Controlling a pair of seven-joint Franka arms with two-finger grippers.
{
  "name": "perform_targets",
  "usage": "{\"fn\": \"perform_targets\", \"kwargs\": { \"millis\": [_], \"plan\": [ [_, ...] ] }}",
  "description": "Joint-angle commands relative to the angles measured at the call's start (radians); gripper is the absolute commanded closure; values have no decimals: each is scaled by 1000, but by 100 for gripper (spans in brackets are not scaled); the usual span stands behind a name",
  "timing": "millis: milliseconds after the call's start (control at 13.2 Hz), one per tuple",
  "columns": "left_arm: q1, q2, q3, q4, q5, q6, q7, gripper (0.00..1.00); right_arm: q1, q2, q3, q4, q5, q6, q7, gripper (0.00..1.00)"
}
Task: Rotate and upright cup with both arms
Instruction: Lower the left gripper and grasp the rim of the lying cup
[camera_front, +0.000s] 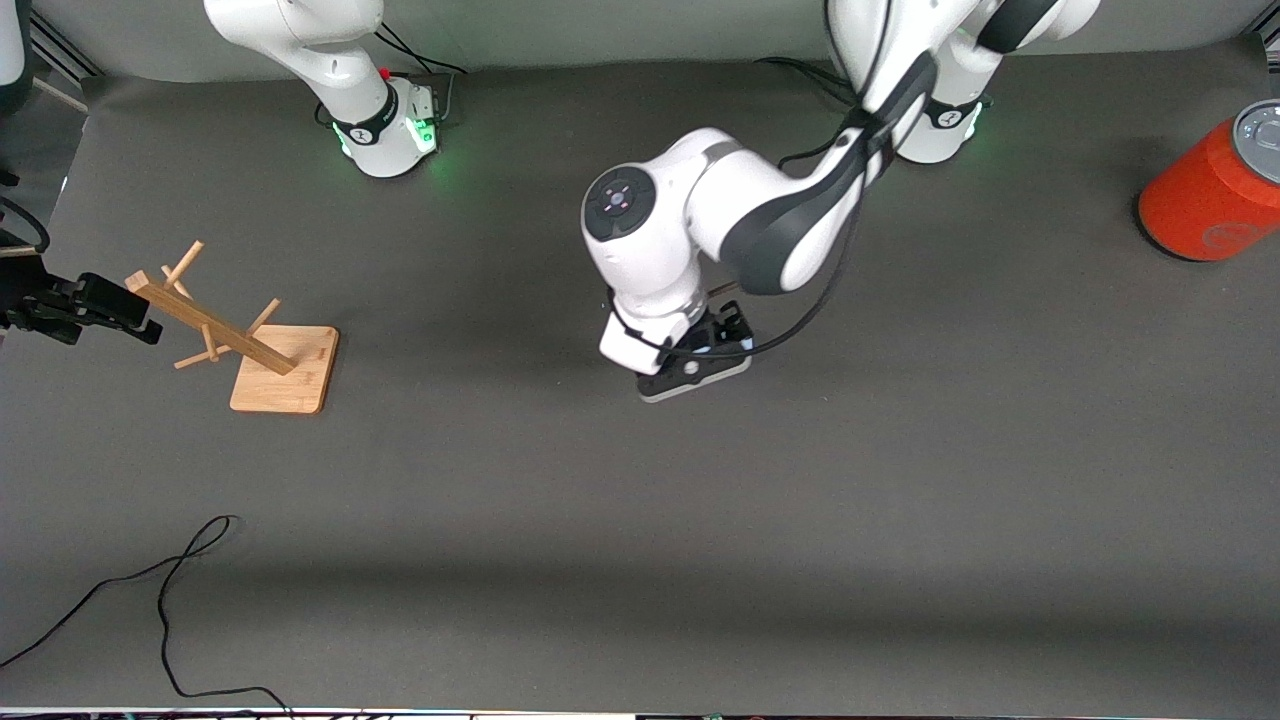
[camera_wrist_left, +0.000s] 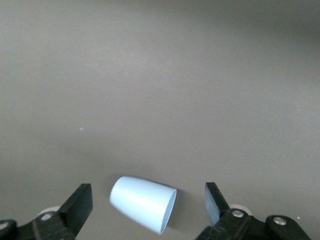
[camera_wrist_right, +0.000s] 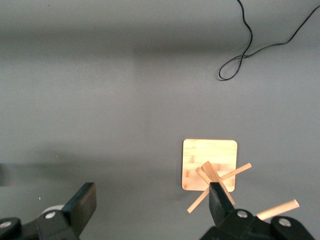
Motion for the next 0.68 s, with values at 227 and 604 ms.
{"fn": "perform_targets", "kwargs": {
  "millis": [227,604],
  "plan": [
    [-79,118,14,-79,180,0,318,0,-93,3,87,-9,0,56,-32,0],
    [-77,139,14,-90,171,-26,509,1,-34,3,54,-9,-10,56,-26,0]
  ]
}}
